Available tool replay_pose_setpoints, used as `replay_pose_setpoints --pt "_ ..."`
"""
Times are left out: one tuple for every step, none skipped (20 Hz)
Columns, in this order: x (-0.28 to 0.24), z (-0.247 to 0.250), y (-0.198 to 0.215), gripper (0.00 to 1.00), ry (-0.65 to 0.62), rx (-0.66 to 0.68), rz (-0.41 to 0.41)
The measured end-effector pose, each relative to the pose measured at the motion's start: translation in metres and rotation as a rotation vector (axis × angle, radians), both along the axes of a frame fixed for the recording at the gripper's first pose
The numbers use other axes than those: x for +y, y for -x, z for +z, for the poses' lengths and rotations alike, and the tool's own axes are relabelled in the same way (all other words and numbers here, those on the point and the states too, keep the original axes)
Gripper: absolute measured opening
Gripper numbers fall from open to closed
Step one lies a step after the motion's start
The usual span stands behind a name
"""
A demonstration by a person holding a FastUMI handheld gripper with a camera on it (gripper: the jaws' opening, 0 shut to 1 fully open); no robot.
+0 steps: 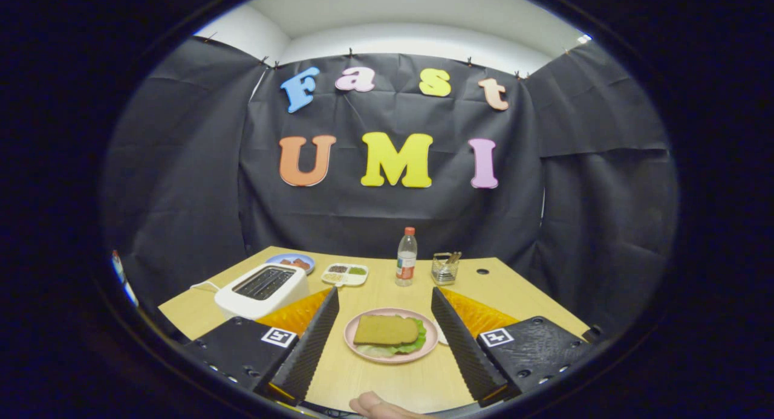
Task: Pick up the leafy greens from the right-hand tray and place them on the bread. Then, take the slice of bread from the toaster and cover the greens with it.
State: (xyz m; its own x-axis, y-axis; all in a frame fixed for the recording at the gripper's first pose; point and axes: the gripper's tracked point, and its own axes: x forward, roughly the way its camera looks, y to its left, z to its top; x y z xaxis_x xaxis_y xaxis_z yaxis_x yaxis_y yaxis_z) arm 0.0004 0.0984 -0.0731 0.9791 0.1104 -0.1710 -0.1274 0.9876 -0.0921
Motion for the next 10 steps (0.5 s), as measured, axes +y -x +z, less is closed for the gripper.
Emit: replay_pose_setpoints --pt "0.001 0.005 0.011 0.94 -0.017 -0.010 0.000" --pt "0.002 0.011 0.021 0.94 -0.035 -0.018 0.010" --pt "0.000 0.015 0.029 0.94 -0.047 -0.025 0.016" --pt "-0.003 0.020 0.036 0.93 -0.056 -0.035 0.015" --pt "-0.009 0.023 0.042 0.94 -0.058 -0.043 0.007" --pt "-0.013 0.026 0.047 0.94 -0.061 -0.049 0.000" --pt "-0.015 0.028 0.052 0.93 -0.067 -0.055 -0.003" --pt "-0.017 0.030 0.056 0.93 -0.071 -0.063 -0.005" --pt "-0.022 0.031 0.060 0.94 -0.075 -0.068 -0.012" --pt "-0.026 0.033 0.063 0.94 -0.081 -0.073 -0.020"
